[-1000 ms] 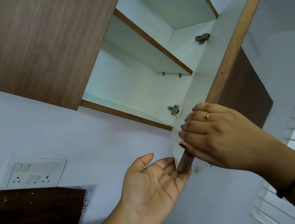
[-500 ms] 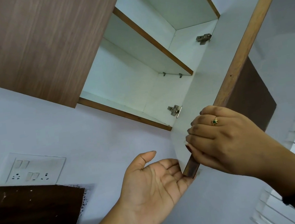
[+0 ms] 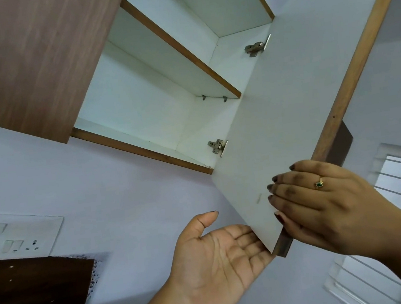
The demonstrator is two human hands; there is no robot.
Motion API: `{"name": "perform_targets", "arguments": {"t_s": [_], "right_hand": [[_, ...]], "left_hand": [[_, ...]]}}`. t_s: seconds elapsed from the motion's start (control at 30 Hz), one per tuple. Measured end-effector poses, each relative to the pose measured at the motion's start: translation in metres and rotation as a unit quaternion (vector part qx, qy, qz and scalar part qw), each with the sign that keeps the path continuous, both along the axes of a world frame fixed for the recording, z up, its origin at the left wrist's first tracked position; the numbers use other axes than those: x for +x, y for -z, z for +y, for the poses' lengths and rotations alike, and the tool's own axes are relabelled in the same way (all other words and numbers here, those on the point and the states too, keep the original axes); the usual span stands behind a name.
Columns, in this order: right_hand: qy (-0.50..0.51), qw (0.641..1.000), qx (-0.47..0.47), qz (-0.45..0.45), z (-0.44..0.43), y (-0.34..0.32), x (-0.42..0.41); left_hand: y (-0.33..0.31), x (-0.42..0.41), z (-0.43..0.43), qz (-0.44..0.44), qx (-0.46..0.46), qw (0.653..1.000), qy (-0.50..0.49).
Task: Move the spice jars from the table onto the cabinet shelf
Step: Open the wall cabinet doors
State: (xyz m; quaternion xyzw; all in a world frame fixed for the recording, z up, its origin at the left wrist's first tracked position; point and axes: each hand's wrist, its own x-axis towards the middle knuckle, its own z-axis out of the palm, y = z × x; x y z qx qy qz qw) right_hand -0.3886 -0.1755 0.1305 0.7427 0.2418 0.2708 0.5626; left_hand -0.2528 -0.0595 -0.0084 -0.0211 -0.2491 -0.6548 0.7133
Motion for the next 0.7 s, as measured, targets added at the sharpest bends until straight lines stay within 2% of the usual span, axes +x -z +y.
{"name": "perform_targets", "arguments": {"t_s": [0.43,0.7], "right_hand": [[0.038,0.999,0.017,-0.010,-0.027,0.005,-0.039],[0.046,0.998,0.025,-0.021,-0.040,0.008,-0.051]], "left_hand": [[-0.001,-0.028,-0.028,0.022,-0.014,0.999,0.018],[0.001,-0.037,-0.042,-0.017,-0.021,1.000,-0.001]]}}
